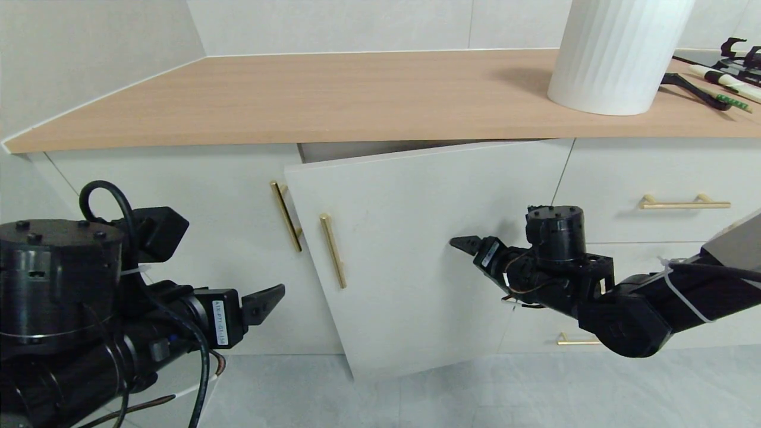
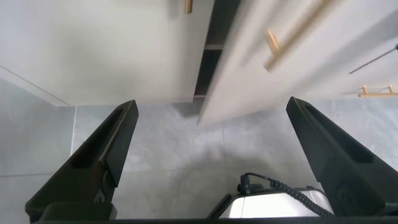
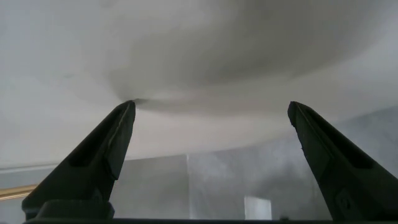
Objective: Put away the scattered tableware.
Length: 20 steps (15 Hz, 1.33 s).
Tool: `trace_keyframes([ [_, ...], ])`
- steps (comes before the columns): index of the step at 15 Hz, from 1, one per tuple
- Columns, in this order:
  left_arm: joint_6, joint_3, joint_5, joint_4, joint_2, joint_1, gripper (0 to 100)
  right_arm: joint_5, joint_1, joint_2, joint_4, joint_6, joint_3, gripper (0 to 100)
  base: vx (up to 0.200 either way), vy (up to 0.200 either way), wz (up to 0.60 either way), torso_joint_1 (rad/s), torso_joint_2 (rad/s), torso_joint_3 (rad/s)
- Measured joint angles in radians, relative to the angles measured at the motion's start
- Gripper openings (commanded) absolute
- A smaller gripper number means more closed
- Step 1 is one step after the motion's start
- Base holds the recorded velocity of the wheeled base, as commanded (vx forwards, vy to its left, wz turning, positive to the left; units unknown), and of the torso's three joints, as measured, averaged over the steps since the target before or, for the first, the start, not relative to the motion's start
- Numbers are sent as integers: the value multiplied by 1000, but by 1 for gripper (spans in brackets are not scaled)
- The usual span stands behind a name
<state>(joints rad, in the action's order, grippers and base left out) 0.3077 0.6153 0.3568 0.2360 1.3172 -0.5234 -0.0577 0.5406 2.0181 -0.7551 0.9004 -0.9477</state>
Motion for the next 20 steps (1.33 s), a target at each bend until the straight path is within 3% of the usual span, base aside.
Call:
trace_keyframes([
  [9,0,0,0,0,0,0,100,-128,-11,58,2,10,-76,100,0,0,0,0,0,0],
  [18,0,0,0,0,2,0,100,-151,-37,79,2,15,-103,100,0,0,0,0,0,0],
  [20,2,-1,-1,0,2,0,100,-129,-37,52,-3,10,-55,100,0,0,0,0,0,0],
])
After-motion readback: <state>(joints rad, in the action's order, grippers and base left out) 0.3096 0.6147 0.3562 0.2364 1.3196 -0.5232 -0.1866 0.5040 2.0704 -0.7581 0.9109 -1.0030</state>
